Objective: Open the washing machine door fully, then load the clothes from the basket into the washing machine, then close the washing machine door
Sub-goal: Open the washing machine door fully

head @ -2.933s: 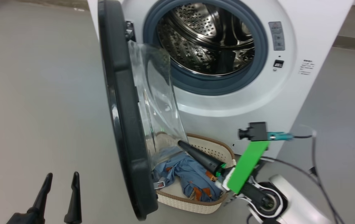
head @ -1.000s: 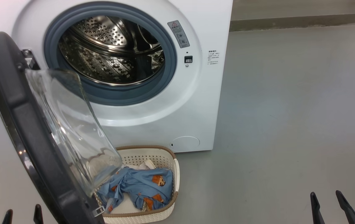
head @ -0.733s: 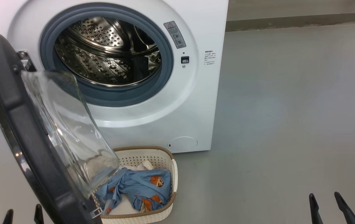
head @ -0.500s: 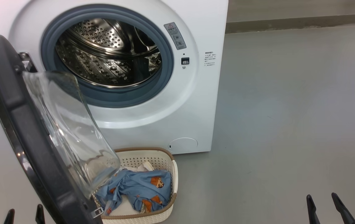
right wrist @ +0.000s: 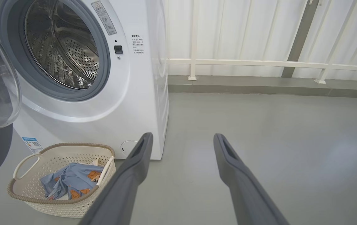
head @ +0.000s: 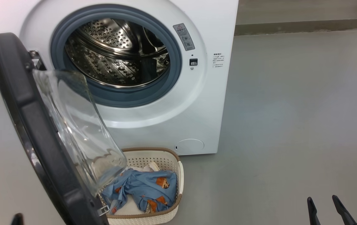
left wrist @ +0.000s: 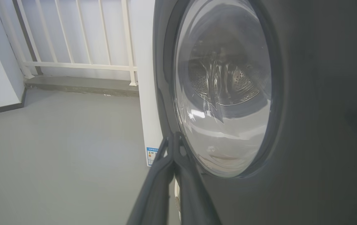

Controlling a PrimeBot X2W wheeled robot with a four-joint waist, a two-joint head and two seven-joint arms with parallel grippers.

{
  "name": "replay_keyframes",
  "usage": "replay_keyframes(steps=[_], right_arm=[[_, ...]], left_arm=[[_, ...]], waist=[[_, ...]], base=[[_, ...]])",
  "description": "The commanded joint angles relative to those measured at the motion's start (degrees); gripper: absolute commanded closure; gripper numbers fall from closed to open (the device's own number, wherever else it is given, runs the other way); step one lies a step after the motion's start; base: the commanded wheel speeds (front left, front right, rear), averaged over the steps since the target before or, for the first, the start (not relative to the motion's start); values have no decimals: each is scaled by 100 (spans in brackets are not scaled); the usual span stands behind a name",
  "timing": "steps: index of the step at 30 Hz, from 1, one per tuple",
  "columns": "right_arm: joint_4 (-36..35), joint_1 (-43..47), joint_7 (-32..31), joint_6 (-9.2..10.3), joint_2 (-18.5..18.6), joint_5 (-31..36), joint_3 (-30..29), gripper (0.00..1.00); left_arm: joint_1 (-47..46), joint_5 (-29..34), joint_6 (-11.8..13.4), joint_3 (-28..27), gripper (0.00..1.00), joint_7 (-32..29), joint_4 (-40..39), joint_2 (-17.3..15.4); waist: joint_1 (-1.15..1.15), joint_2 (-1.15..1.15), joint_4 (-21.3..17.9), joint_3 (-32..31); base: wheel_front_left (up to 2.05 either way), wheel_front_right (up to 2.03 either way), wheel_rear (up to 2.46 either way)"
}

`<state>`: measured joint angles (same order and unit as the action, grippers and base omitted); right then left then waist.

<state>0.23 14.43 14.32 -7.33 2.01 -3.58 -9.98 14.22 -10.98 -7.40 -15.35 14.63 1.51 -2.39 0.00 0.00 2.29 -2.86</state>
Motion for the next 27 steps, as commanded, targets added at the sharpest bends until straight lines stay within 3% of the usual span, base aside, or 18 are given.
replay_keyframes(steps=[1, 8, 16, 21, 27], right_arm=[[-145, -138, 68, -16, 88, 19, 132, 0], [-158, -117, 68, -16, 88, -6, 89, 0], [-154, -78, 68, -16, 87, -61, 74, 0], [-137, -50, 68, -16, 87, -125, 85, 0], [-92, -59, 68, -16, 87, -213, 129, 0]], left_arm=[[-127, -57, 7, -345, 100, 37, -130, -49], [-330, -64, 278, -824, 100, 37, -595, -49], [-650, 2, 558, -1062, 100, 37, -2315, -49], [-699, 7, 468, -516, 100, 37, -3550, -49], [-659, -199, 253, 855, 100, -8, -4236, -49]], waist=[[0, 0, 32, 9], [0, 0, 132, 6], [0, 0, 320, -12], [0, 0, 417, -26], [0, 0, 498, -36]], base=[[0, 0, 0], [0, 0, 0], [0, 0, 0], [0, 0, 0], [0, 0, 0]])
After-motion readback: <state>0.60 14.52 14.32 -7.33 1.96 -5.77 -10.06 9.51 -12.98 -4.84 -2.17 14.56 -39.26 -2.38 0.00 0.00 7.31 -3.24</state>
